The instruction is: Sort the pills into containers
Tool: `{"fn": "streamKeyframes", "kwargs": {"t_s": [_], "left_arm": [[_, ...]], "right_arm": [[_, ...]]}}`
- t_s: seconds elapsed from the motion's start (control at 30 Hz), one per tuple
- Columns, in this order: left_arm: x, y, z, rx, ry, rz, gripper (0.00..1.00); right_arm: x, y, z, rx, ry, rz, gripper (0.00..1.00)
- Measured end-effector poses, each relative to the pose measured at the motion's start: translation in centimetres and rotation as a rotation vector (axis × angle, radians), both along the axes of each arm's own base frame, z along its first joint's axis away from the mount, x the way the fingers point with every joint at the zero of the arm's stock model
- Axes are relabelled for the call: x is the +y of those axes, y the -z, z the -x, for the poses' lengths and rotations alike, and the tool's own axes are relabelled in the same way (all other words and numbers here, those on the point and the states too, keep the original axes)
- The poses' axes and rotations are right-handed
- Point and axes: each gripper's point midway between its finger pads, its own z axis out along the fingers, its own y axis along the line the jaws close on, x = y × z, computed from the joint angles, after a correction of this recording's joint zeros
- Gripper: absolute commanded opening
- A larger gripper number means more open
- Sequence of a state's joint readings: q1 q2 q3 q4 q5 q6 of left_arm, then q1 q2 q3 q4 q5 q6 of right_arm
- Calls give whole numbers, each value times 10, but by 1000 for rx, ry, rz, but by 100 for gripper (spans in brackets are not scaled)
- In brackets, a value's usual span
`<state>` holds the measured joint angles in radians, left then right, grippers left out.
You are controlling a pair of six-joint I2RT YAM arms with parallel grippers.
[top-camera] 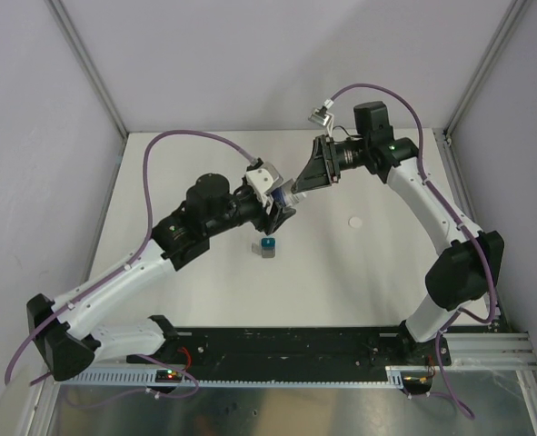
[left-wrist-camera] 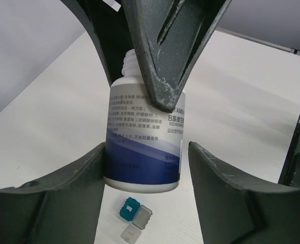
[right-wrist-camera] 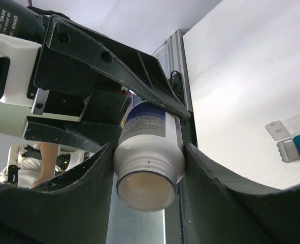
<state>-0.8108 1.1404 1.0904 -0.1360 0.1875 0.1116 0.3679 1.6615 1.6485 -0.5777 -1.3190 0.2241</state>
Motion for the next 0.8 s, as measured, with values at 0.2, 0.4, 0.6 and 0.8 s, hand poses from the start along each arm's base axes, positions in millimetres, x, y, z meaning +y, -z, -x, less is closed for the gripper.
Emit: {"fn": "streamKeyframes", "kwargs": {"t_s": [0.2, 0.4, 0.6, 0.8], "left_arm": [[-1, 3, -2, 5, 3, -8, 40], [-5, 5, -5, 12, 7, -11, 3], [-6, 6, -5, 14, 11, -14, 0], [-6, 6, -4, 8, 24, -18, 0]], "right_arm": [[0, 2, 0, 16, -2, -3, 0], [-3, 3, -2, 19, 10, -5, 4], [-4, 4, -2, 14, 15, -2, 53], [-5, 4, 1, -7, 31, 14, 78]]}}
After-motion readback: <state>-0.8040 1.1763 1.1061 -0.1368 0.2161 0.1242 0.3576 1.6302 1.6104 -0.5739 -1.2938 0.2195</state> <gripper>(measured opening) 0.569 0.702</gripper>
